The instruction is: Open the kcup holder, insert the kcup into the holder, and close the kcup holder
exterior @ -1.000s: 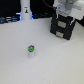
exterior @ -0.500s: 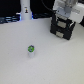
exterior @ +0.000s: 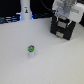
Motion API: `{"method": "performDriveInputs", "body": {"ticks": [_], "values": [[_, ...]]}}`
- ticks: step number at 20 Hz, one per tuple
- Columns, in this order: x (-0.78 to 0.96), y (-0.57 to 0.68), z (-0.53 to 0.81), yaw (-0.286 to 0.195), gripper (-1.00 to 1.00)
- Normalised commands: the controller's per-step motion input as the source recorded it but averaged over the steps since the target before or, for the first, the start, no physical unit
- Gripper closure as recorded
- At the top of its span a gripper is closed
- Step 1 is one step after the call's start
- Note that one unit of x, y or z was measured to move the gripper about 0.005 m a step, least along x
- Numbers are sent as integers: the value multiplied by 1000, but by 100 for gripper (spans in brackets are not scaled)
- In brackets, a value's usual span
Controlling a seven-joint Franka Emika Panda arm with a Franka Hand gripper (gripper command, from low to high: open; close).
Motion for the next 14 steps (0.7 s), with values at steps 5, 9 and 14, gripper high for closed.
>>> {"method": "performDriveInputs", "body": {"ticks": [5, 9, 14], "values": [[558, -172, 106, -61, 100], [818, -265, 215, -85, 100], [911, -364, 158, -96, 100]]}}
